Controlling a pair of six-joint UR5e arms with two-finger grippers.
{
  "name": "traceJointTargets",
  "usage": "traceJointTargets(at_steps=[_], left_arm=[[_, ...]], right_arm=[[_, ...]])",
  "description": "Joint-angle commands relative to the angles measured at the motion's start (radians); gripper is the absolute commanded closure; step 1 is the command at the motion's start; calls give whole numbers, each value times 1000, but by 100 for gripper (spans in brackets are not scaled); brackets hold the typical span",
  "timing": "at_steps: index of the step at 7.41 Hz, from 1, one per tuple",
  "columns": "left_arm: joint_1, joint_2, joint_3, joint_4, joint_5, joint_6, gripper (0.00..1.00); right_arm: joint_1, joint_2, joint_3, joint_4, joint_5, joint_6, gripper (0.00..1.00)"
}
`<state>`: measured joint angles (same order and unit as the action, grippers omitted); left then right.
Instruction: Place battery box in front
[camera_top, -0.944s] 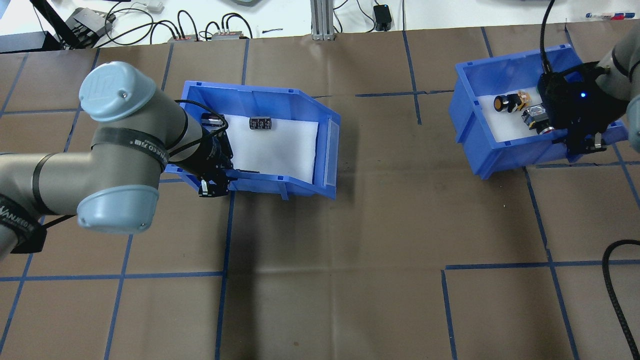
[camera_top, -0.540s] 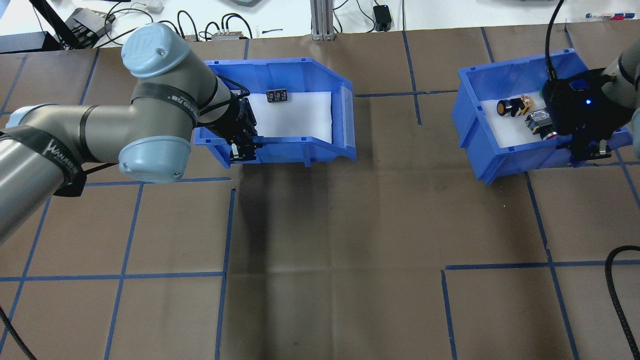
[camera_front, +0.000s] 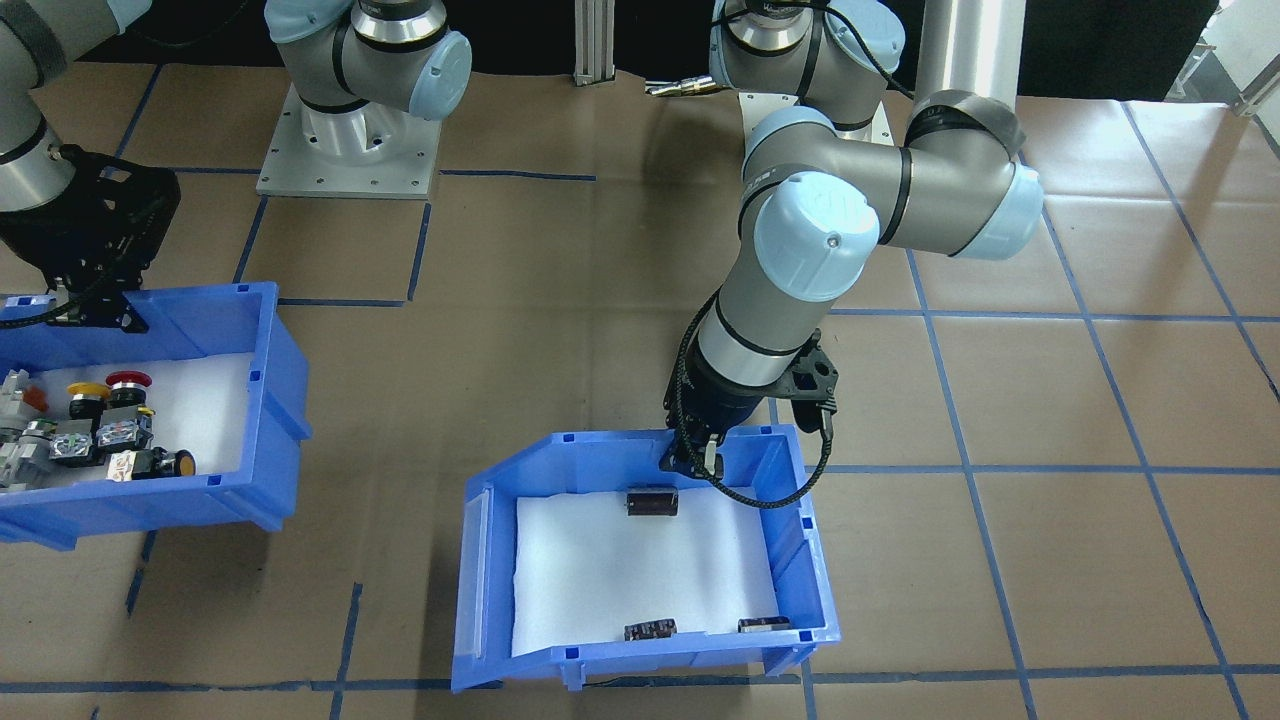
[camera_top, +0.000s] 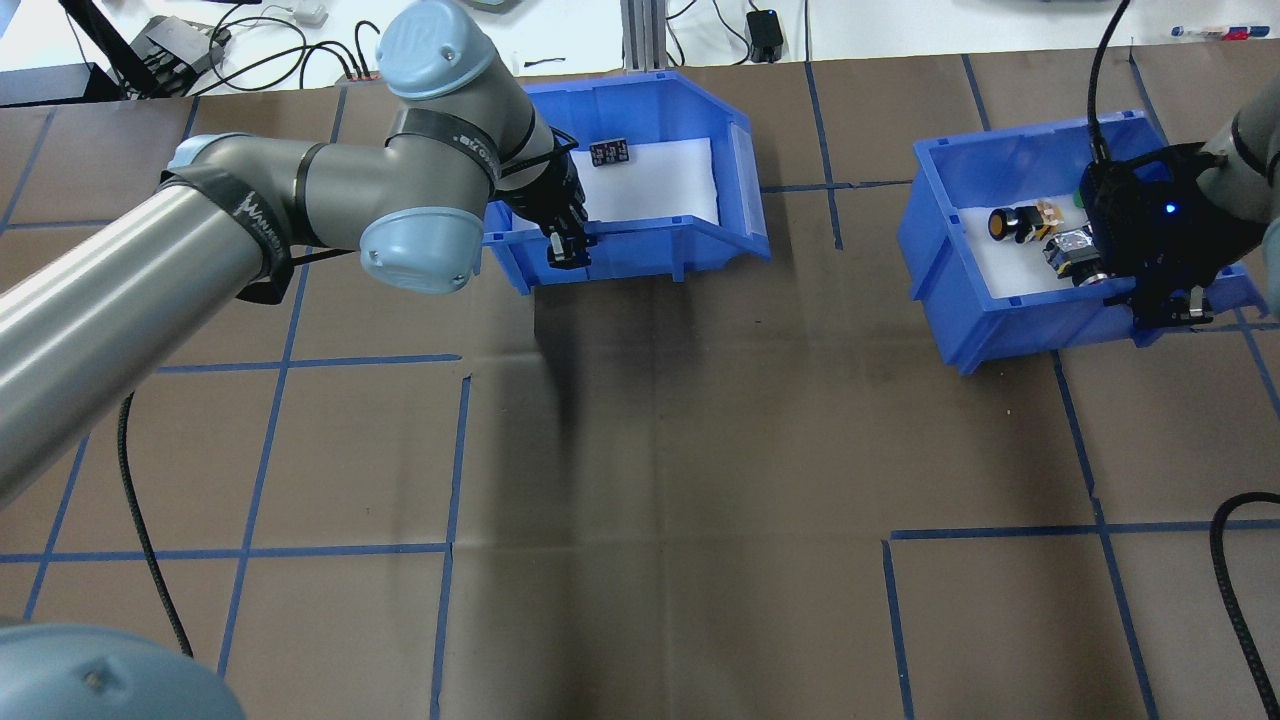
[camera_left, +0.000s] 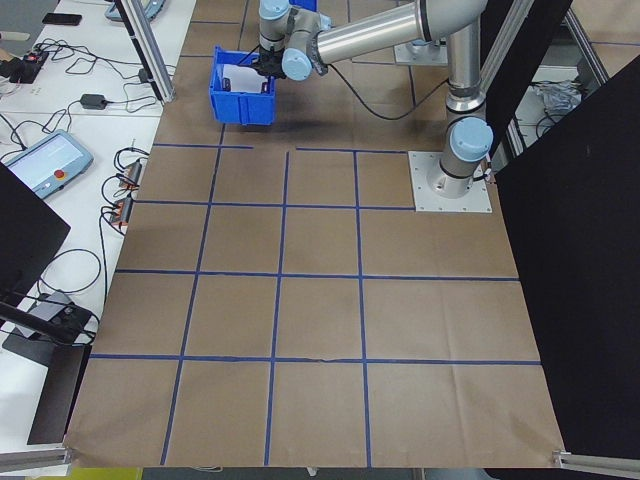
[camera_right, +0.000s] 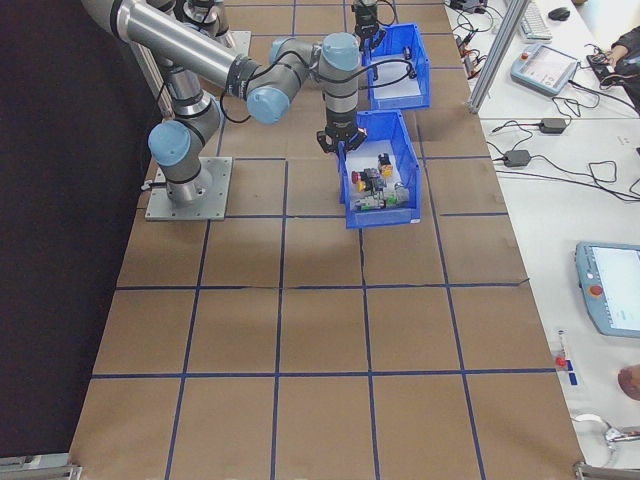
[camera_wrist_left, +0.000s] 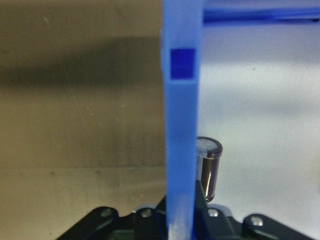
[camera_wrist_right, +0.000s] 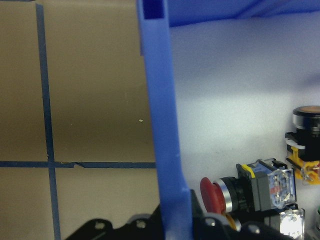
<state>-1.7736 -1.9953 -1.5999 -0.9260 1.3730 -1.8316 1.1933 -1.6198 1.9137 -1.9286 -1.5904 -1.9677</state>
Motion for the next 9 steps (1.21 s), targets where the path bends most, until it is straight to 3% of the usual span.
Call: traceJointTargets(at_steps=[1, 2, 5, 7, 8, 9], left_arm=[[-73, -63, 51, 29, 4, -64, 90], [-75, -68, 52, 27, 6, -64, 77], [-76, -68, 52, 27, 5, -64, 23], [-72, -27, 57, 13, 8, -29, 22], [-72, 8, 48, -3, 30, 30, 22], [-63, 53, 48, -107, 76, 145, 23]], right_arm=[[0, 0, -1, 10, 0, 3, 100], [0, 0, -1, 11, 0, 3, 100], [0, 0, -1, 13, -2, 3, 100], [0, -5, 1, 35, 0, 3, 100], [6, -40, 5, 78, 0, 50, 100], [26, -73, 42, 89, 3, 106, 100]])
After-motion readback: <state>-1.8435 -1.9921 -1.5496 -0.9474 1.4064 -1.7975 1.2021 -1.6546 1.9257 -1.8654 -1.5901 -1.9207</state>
